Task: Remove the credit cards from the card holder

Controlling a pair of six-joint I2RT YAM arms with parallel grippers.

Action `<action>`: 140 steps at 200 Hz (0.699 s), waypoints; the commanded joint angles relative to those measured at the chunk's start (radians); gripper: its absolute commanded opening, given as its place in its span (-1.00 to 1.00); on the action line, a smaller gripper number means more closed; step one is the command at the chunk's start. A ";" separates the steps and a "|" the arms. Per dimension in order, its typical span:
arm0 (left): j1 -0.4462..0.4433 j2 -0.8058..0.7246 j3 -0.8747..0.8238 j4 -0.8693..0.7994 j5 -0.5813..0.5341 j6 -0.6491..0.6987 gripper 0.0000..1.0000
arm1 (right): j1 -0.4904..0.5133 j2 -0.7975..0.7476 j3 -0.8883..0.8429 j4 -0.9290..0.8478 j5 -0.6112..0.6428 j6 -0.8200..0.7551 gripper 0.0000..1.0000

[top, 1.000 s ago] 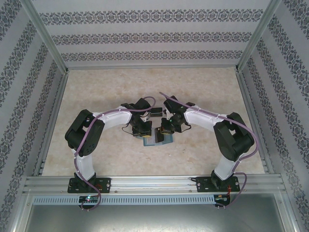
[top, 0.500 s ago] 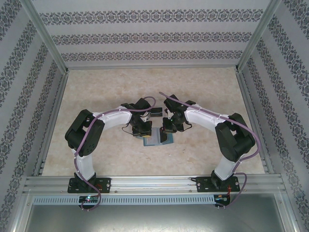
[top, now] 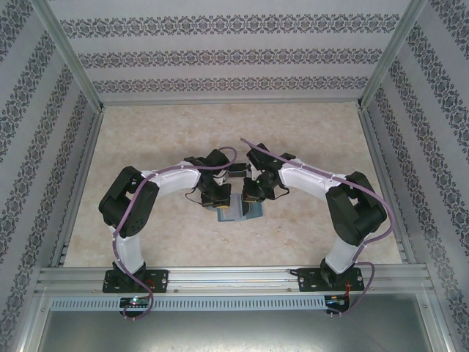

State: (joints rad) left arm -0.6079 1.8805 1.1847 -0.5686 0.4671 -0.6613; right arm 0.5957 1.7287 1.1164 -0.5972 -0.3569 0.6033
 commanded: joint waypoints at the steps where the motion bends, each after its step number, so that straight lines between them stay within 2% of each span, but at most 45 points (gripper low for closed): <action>1: -0.016 0.048 -0.013 -0.049 -0.028 0.011 -0.92 | 0.015 -0.015 -0.018 -0.011 0.004 0.020 -0.73; 91: -0.016 0.014 -0.014 -0.042 -0.059 0.006 -0.92 | 0.021 -0.042 -0.010 -0.035 0.056 0.014 -0.86; 140: -0.015 -0.057 -0.025 0.002 -0.099 -0.004 -0.91 | 0.013 -0.058 0.015 -0.051 0.078 -0.019 -0.90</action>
State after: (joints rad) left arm -0.6147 1.8648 1.1782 -0.5644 0.4351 -0.6621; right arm 0.6067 1.7004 1.1042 -0.6178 -0.3157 0.6109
